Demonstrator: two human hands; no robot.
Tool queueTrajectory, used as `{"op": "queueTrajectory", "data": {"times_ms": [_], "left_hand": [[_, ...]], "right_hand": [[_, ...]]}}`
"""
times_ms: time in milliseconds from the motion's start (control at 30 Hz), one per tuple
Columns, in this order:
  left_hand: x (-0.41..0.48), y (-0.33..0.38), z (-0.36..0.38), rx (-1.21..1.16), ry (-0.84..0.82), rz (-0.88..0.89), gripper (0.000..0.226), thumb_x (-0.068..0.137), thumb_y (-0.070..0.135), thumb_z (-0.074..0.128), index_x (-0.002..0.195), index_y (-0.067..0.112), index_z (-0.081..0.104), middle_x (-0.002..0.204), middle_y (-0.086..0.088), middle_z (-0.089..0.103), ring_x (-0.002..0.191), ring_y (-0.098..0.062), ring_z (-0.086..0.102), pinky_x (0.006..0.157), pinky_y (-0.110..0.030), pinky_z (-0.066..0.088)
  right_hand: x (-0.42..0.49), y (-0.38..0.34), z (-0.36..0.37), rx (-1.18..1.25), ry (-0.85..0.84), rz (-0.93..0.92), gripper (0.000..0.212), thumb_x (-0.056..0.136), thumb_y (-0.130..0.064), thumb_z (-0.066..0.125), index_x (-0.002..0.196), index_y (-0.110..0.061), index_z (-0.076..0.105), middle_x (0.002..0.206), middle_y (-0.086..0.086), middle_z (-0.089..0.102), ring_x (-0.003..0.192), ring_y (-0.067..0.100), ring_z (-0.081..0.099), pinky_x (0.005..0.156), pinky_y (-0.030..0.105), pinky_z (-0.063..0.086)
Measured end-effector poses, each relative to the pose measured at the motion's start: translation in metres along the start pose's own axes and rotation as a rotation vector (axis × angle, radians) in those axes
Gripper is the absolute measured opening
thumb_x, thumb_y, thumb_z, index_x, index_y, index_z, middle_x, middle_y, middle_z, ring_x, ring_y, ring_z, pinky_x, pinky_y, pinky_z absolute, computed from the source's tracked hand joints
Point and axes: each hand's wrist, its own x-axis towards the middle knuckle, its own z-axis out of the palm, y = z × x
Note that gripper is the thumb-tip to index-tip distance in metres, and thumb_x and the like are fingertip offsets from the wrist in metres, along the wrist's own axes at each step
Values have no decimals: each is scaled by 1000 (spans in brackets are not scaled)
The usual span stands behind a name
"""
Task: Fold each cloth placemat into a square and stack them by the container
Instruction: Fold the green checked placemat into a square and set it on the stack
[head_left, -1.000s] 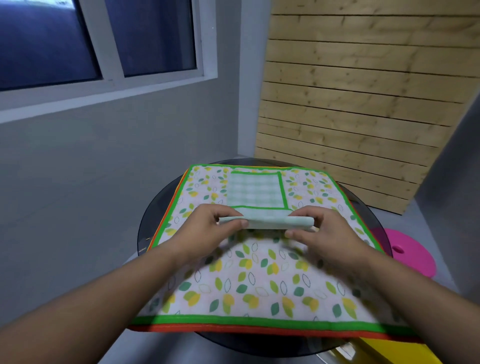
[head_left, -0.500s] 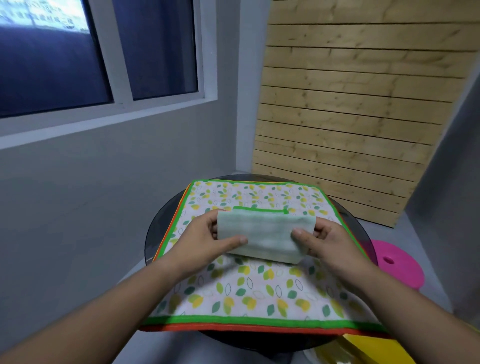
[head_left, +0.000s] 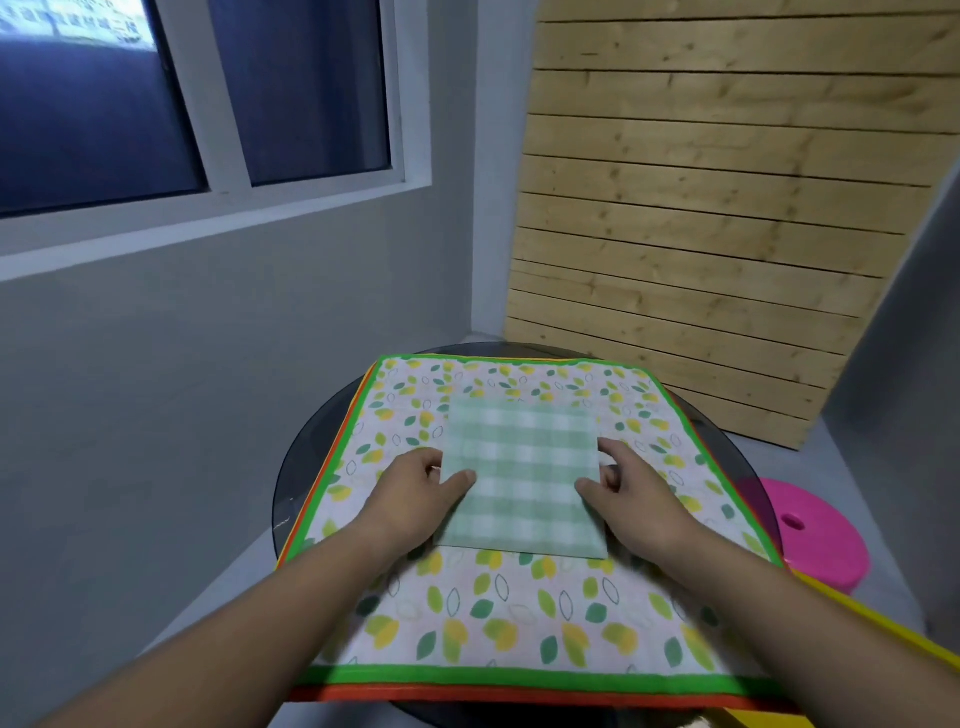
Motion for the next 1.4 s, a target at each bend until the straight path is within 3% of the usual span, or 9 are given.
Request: {"op": "queueTrajectory", "data": {"times_ms": [100,233,400,567,800,900,967,1067,1400], "left_hand": [[5,-2,0,140,8,-29,22,87,45,70,105,36,62,86,15,71,83,-10,68,80,-37,57],[4,2,1,297,52,6,55,89,43,68,138,27,49,95,7,65,93,-17,62,80,-30,49],[2,7,5,465,34,53,43,95,40,61,133,22,59,112,-3,67,102,-22,61,81,-29,47],[0,5,10,623,-7,27,35,96,46,54,118,22,66,112,-3,56,93,-23,61,83,-35,53],[-3,11,11,762,-5,37,39,97,48,50,126,25,58,123,-3,50,105,-25,58,87,-37,51],[1,9,14,827,28,163,41,95,42,49,131,21,52,138,-8,41,131,-29,41,104,-39,41],[6,6,15,820,-57,317,53,96,33,45,148,22,38,163,-9,17,151,-29,13,121,-38,19],[14,-2,18,839,-240,450,63,101,31,34,159,21,12,168,-6,-7,153,-20,-12,124,-32,-4],[13,-14,32,955,-304,240,71,103,54,10,158,14,-10,164,-1,-21,150,-17,-23,124,-39,-10]], "right_hand": [[4,6,4,-182,53,-29,59,95,-28,59,148,-25,33,71,-15,47,67,3,49,60,18,38],[2,4,10,-439,57,-38,48,96,-38,55,141,-24,47,97,-11,61,100,16,60,85,28,46],[2,5,11,-551,49,-12,43,97,-41,51,137,-25,55,128,-3,65,121,20,56,108,42,39],[4,9,10,-671,23,-32,45,99,-46,44,139,-28,53,137,-4,59,130,23,49,113,42,31],[7,12,7,-619,-20,-44,44,99,-45,44,140,-28,51,141,-3,55,133,22,46,114,46,28],[9,14,4,-664,-83,-54,47,100,-48,38,143,-30,46,135,0,56,131,24,45,113,46,29],[8,15,5,-734,-115,-68,48,101,-50,32,144,-33,43,123,2,55,125,26,45,111,46,29],[7,14,7,-768,-134,-77,48,102,-49,27,147,-35,37,116,2,51,123,26,42,111,44,27],[5,10,7,-786,-168,-37,50,100,-54,25,147,-38,36,125,3,47,128,24,38,111,43,25]]}}
